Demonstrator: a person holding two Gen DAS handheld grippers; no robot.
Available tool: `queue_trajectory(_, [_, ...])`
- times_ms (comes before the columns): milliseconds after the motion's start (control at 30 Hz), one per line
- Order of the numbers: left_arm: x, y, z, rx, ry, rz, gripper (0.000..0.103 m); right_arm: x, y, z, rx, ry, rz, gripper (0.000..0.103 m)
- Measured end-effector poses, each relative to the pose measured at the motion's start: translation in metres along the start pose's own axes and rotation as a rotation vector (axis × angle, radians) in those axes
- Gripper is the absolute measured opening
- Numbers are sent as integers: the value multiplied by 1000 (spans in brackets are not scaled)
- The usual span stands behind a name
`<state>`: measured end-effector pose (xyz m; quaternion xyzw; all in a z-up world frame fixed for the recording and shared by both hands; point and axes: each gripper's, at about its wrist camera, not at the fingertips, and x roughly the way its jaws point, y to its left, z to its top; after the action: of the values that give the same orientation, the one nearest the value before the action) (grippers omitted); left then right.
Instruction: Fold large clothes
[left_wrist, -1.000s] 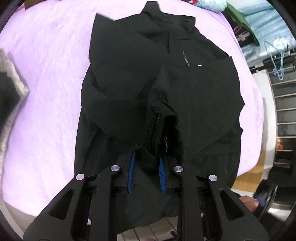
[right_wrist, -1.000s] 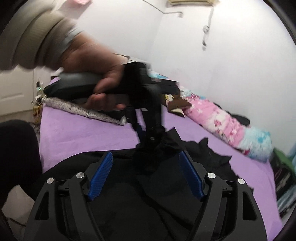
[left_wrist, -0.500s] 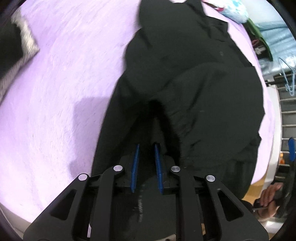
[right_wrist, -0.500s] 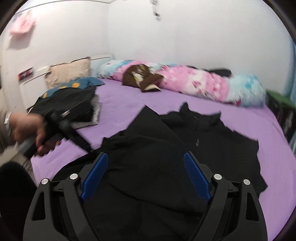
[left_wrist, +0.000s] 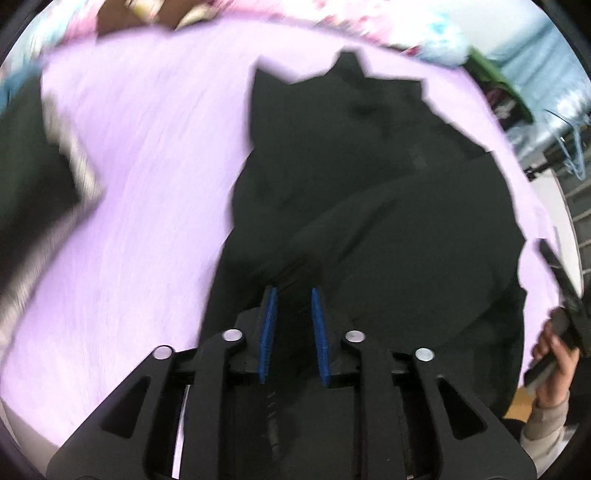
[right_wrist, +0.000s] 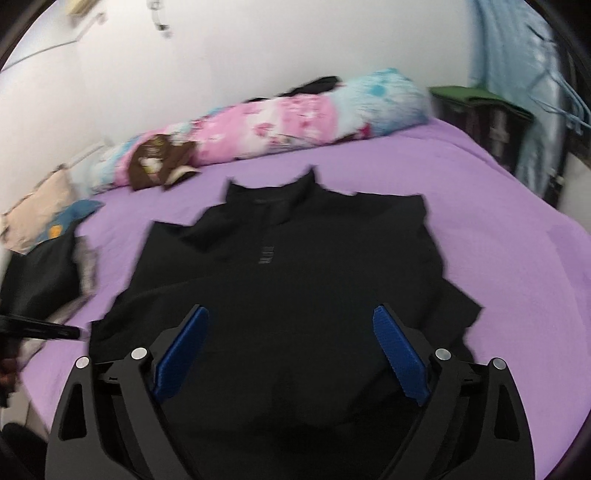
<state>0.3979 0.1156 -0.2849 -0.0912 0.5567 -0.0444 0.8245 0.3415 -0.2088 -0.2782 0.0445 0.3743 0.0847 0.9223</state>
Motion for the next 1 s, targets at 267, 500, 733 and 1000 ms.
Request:
queue_trajectory(267, [28, -59, 1, 91, -149, -45, 78, 45, -38, -6, 150, 86, 29, 89])
queue_trajectory(500, [75, -36, -14, 49, -123, -149, 77, 70, -41, -10, 90, 138, 34, 89])
queue_trajectory(733, [111, -24, -15, 32, -62, -146, 76, 115, -33, -30, 23, 299, -18, 96])
queue_trajectory(1000, [104, -22, -20, 46, -83, -128, 75, 117, -21, -32, -15, 271, -57, 97])
